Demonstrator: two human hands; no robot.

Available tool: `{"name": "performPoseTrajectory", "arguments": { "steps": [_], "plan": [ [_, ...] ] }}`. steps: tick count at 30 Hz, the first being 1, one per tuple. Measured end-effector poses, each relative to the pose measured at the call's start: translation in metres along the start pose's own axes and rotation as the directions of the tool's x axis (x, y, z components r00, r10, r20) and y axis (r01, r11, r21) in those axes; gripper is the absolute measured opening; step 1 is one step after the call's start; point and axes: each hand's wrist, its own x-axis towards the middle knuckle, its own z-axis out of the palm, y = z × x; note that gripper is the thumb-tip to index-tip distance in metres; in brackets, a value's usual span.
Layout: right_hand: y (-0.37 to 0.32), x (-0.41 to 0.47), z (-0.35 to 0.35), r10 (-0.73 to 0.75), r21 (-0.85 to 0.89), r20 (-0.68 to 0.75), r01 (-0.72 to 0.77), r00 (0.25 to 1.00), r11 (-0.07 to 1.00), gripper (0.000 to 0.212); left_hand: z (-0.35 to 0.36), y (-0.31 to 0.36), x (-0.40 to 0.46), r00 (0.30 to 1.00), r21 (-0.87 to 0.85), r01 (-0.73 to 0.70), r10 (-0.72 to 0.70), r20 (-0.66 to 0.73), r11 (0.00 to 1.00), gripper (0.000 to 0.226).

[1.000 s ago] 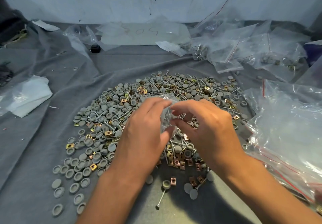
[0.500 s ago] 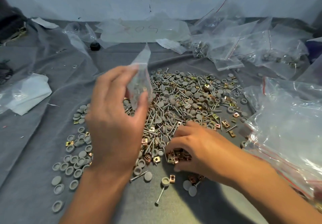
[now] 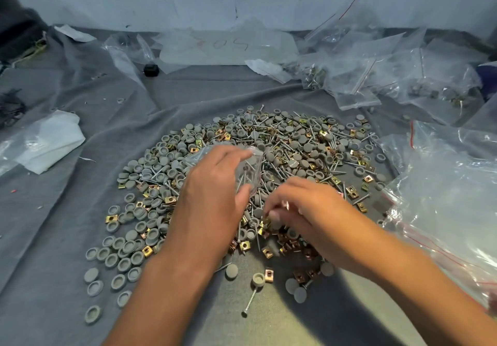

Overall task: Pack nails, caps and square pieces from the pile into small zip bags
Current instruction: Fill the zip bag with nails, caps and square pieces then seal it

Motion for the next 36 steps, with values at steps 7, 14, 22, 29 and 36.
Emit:
{"name": "performPoseTrajectory", "arguments": {
  "steps": [7,14,22,29,36],
  "plan": [
    [-0.005,0.003,-0.009,0.102,0.478,-0.243,0.028,0.965,0.878,0.016,0.000,0.004,-0.002,1.000,-0.075,-0.024,0.023,-0.019,0.997,0.058],
    [-0.009,0.008,0.003,-0.121,-0.051,-0.629,0.115,0.768,0.992,0.008,0.003,0.009,-0.002,0.999,-0.107,-0.039,0.041,0.016,0.993,0.061],
    [-0.008,0.005,-0.003,-0.067,0.089,-0.717,0.187,0.693,0.978,0.020,0.001,0.009,-0.002,1.000,-0.104,-0.021,0.022,0.009,0.994,0.059],
    [-0.012,0.008,0.002,-0.144,-0.010,-0.715,0.195,0.685,0.981,0.021,0.002,0.008,-0.002,1.000,-0.104,-0.013,0.015,0.012,0.994,0.062],
    [-0.009,0.009,0.003,-0.159,-0.075,-0.622,0.144,0.766,0.987,0.021,0.002,0.009,-0.002,1.000,-0.119,-0.026,0.026,0.002,0.993,0.059]
  ]
}}
